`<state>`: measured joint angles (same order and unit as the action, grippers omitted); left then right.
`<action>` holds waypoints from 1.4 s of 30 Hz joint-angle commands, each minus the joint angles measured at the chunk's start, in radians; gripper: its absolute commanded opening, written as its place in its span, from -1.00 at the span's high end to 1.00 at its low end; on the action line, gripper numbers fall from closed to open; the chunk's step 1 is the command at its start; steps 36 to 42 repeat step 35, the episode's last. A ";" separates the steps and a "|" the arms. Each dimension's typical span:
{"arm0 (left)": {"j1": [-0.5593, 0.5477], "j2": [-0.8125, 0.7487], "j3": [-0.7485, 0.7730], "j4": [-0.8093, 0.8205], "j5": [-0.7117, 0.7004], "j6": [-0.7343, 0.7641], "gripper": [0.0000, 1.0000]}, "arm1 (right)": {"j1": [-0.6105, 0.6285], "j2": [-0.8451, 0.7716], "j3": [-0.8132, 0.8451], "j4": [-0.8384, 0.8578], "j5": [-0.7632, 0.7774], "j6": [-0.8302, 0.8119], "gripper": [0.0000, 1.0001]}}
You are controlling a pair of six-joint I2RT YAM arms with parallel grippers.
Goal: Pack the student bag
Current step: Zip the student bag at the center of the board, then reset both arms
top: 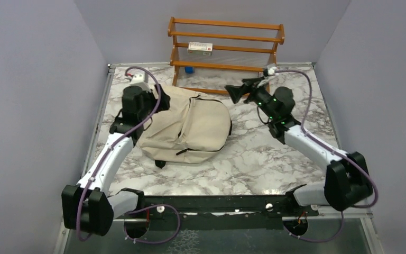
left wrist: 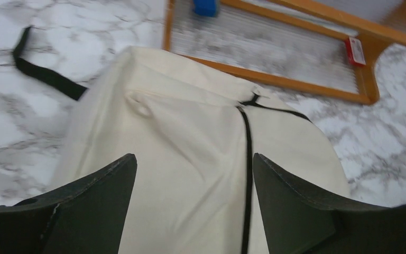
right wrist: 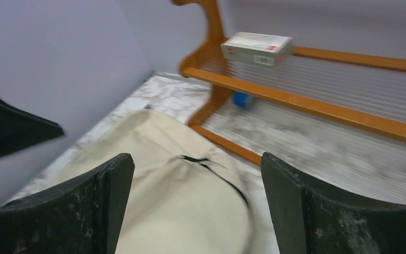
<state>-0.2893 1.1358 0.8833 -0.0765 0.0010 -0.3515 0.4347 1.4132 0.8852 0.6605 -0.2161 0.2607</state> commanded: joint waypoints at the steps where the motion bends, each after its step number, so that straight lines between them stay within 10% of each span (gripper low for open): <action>1: 0.195 -0.004 0.072 -0.026 0.135 0.020 -0.64 | -0.176 -0.201 -0.160 -0.216 0.003 0.154 -0.99; 13: 0.268 -0.198 -0.105 0.038 -0.101 0.028 -0.98 | -0.301 -0.719 -0.369 -0.552 0.269 0.059 -1.00; 42: 0.237 -0.220 -0.203 0.119 -0.167 0.041 -0.98 | -0.301 -0.673 -0.412 -0.472 0.319 0.030 -1.00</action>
